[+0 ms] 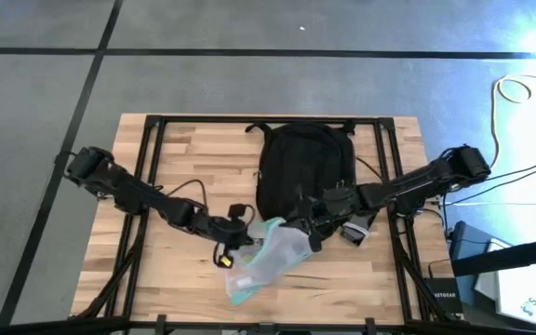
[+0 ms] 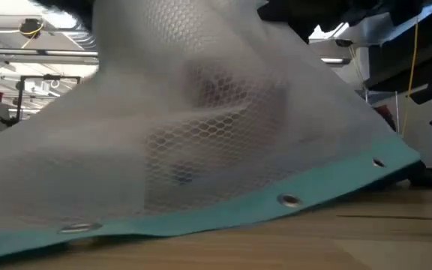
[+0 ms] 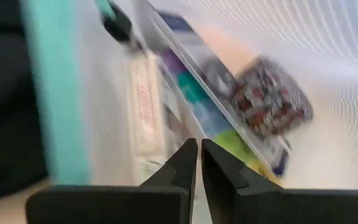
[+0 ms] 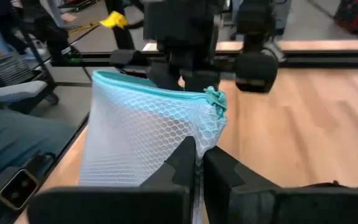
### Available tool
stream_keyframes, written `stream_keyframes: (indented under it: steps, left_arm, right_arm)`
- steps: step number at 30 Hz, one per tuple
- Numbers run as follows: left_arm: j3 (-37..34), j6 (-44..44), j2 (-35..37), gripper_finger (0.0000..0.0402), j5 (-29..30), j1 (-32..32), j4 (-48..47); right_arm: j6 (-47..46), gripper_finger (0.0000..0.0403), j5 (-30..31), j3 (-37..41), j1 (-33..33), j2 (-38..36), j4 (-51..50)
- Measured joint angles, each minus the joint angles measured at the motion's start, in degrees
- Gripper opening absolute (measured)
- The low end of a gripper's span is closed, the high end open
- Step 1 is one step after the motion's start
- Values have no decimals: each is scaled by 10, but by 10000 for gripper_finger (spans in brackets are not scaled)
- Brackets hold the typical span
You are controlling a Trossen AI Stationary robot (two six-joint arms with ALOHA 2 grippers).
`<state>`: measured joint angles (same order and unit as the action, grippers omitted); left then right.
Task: Unpack backpack
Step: Close the transparent zipper bag
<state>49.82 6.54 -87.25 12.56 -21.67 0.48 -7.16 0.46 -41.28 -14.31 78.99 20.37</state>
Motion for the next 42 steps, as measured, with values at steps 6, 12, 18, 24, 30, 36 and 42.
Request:
stream_keyframes:
  steps: [6,12,18,24,30,36,42]
  left_arm:
    - [0,-25,66,10,91,-6,23]
    - [0,-100,60,35,171,-18,77]
    - [0,-113,31,75,214,-17,168]
    - [0,-91,31,117,185,-17,197]
    - [0,-43,31,140,156,-21,165]
    - [0,49,22,139,170,-31,98]
    - [0,75,-27,136,177,-41,170]
  right_arm:
    - [1,0,7,0,0,3,4]
    - [2,0,26,0,-10,4,20]
    - [16,0,39,-1,-31,4,20]
    - [14,0,40,-1,-34,4,8]
    - [15,0,41,-1,-33,4,5]
    - [14,0,41,-1,-33,4,5]
    - [14,0,44,-1,-33,4,8]
